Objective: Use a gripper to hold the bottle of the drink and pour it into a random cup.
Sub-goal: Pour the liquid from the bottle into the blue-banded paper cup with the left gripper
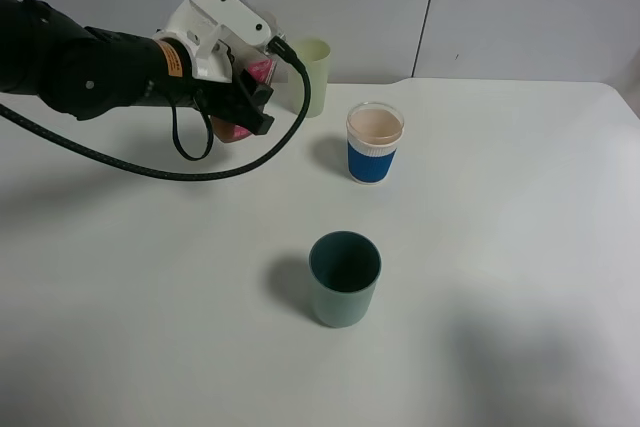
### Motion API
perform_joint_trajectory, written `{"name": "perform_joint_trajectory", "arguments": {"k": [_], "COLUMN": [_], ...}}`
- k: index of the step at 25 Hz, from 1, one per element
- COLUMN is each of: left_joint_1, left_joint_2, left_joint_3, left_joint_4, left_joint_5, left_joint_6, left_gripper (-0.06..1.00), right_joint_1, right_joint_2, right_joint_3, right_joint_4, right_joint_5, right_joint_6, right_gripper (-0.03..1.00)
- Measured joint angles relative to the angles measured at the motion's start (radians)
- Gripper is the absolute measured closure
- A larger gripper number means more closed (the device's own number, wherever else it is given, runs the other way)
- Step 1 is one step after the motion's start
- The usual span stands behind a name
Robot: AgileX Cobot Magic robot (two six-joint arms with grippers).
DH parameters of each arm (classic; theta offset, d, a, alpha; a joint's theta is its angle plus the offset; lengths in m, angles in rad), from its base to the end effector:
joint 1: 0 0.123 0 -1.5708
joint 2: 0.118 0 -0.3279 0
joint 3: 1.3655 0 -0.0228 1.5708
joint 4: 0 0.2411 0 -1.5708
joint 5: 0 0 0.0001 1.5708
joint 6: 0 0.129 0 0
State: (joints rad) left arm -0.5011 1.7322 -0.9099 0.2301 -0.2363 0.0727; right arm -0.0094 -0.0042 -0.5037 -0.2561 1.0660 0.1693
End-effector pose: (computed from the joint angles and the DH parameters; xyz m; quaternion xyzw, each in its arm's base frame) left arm 0.3451 -0.1969 0.2310 0.3469 0.7881 -0.0747 0.5030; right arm -0.0263 -0.0284 0.2587 0.0812 0.8417 -0.0858 0.5269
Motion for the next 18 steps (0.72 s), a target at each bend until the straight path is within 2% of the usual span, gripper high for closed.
{"name": "perform_joint_trajectory", "arguments": {"k": [12,18], "left_joint_1": [-0.065,-0.080], "left_joint_2": [0.125,0.153], "left_joint_3": [-0.150,-0.214], "left_joint_4": [0.031,0.095], "left_joint_5": [0.093,0.159], "left_joint_6": [0.025,0.033], "left_gripper": [0.59,0.59], "right_joint_1": [0.000,0.000], "right_joint_2": [0.000,0.000], "right_joint_3": [0.000,0.000], "right_joint_4": [0.000,0.000], "right_joint_5": [0.000,0.000], "right_joint_6": [0.000,0.000], "right_gripper": [-0.03,-0.03]}}
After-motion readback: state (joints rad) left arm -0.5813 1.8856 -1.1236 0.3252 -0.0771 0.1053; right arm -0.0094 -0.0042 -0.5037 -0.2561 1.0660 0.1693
